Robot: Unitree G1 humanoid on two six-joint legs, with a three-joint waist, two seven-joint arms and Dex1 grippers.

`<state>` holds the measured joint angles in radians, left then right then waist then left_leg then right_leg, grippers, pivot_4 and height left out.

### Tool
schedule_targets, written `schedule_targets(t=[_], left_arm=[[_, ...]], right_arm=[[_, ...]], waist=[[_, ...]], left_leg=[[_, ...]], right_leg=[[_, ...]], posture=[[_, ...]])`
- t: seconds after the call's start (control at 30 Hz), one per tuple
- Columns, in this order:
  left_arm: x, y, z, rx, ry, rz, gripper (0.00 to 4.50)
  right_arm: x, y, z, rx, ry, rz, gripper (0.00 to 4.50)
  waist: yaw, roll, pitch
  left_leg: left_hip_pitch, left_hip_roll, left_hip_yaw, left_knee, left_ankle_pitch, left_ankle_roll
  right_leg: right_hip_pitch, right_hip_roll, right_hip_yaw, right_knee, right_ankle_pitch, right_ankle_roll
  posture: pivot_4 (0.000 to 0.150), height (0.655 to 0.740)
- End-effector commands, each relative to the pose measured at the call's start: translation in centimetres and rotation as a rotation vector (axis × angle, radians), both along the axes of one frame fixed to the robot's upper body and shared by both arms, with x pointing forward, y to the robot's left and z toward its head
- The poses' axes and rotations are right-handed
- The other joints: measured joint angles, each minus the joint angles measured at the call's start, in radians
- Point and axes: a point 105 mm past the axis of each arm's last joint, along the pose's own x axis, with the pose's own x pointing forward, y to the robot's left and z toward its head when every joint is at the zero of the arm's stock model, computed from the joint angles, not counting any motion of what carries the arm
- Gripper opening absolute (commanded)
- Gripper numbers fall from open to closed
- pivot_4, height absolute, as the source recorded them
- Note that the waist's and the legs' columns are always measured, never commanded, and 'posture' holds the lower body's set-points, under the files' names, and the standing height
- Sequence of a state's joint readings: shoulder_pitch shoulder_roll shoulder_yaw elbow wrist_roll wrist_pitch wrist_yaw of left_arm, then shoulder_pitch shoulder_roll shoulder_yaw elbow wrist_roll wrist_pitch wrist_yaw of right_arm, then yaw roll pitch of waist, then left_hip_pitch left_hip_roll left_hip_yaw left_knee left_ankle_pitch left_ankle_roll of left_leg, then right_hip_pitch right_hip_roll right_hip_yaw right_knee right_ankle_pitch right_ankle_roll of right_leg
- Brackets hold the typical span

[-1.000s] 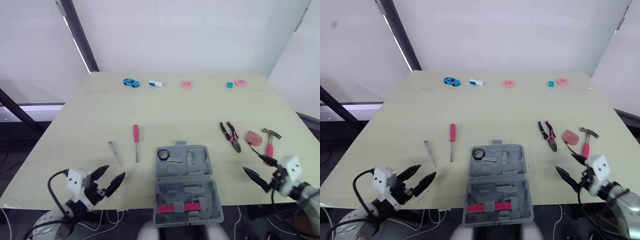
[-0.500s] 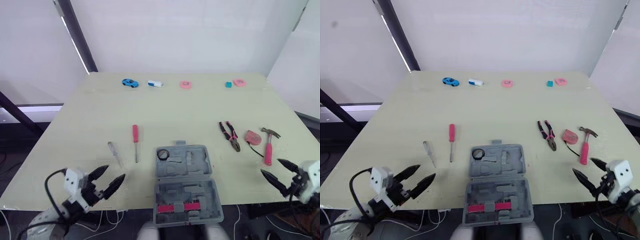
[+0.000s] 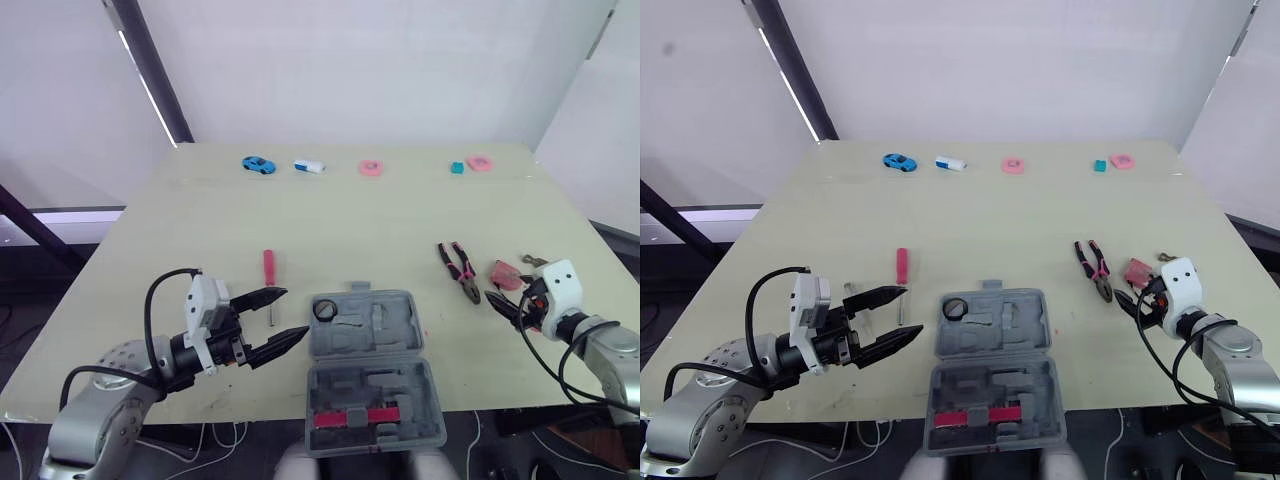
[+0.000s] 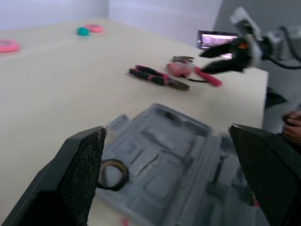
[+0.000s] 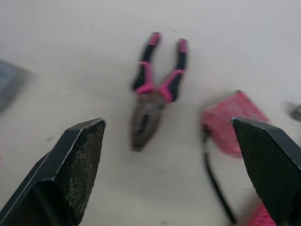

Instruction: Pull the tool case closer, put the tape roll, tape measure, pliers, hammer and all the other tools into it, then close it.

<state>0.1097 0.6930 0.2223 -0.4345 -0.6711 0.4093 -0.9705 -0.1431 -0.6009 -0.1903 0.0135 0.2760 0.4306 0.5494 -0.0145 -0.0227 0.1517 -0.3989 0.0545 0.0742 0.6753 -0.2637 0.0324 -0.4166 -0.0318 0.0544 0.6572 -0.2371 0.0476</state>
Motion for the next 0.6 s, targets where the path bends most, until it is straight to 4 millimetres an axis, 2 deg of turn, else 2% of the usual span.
schedule_targets(t=[0.03, 0.13, 0.17, 0.2, 0.27, 0.33, 0.6], left_arm=[[-0.6, -0.7, 0.9, 0.024, -0.033, -0.073, 4.45], [-0.5, -0.6, 1.3, 0.028, -0.096, -0.099, 4.45], [-0.5, -0.6, 1.4, 0.021, -0.089, -0.118, 4.50], [-0.5, -0.6, 1.5, 0.015, -0.079, -0.130, 4.50], [-0.6, -0.9, 1.8, 0.002, -0.078, -0.164, 4.50], [-0.8, -1.2, 2.1, -0.004, -0.087, -0.196, 4.50], [-1.3, -1.8, 2.7, -0.024, -0.119, -0.250, 4.50]], right_arm=[[0.7, -0.7, 0.0, -0.014, 0.003, -0.053, 4.50], [1.4, -1.2, -0.7, -0.004, 0.030, -0.093, 4.50], [1.6, -1.2, -1.0, -0.001, 0.046, -0.099, 3.95], [1.8, -1.1, -1.2, 0.000, 0.056, -0.101, 3.66], [2.2, -1.2, -1.7, -0.019, 0.079, -0.126, 2.56], [2.7, -1.3, -2.0, -0.030, 0.094, -0.149, 1.69], [3.4, -0.6, -2.6, -0.024, 0.137, -0.193, 1.69]], waist=[[0.001, 0.000, 0.000], [0.001, 0.000, 0.000], [0.000, 0.000, 0.000], [0.000, 0.000, 0.000], [-0.001, 0.000, 0.000], [-0.002, 0.000, 0.000], [-0.003, 0.000, 0.000]], left_leg=[[0.000, 0.000, 0.000, 0.000, 0.000, 0.000], [0.000, 0.000, 0.000, -0.001, 0.000, 0.000], [0.000, 0.000, 0.001, -0.001, 0.000, 0.000], [0.000, 0.000, 0.001, -0.001, 0.000, 0.000], [0.000, 0.000, 0.001, -0.001, 0.000, 0.000], [0.000, 0.000, 0.001, -0.001, 0.000, 0.000], [0.000, 0.000, 0.000, -0.002, 0.000, 0.000]], right_leg=[[0.000, 0.001, 0.000, 0.000, 0.000, 0.000], [0.000, 0.001, 0.000, -0.001, 0.000, 0.000], [0.000, 0.000, 0.000, -0.001, 0.000, 0.000], [0.000, 0.000, 0.001, -0.001, 0.000, 0.000], [0.000, 0.000, 0.001, -0.001, 0.000, 0.000], [0.000, 0.001, 0.001, -0.001, 0.000, 0.000], [0.000, 0.001, 0.001, -0.001, 0.000, 0.000]], posture=[[0.150, 0.7400], [0.150, 0.7400], [0.150, 0.7400], [0.150, 0.7400], [0.150, 0.7400], [0.150, 0.7400], [0.150, 0.7400]])
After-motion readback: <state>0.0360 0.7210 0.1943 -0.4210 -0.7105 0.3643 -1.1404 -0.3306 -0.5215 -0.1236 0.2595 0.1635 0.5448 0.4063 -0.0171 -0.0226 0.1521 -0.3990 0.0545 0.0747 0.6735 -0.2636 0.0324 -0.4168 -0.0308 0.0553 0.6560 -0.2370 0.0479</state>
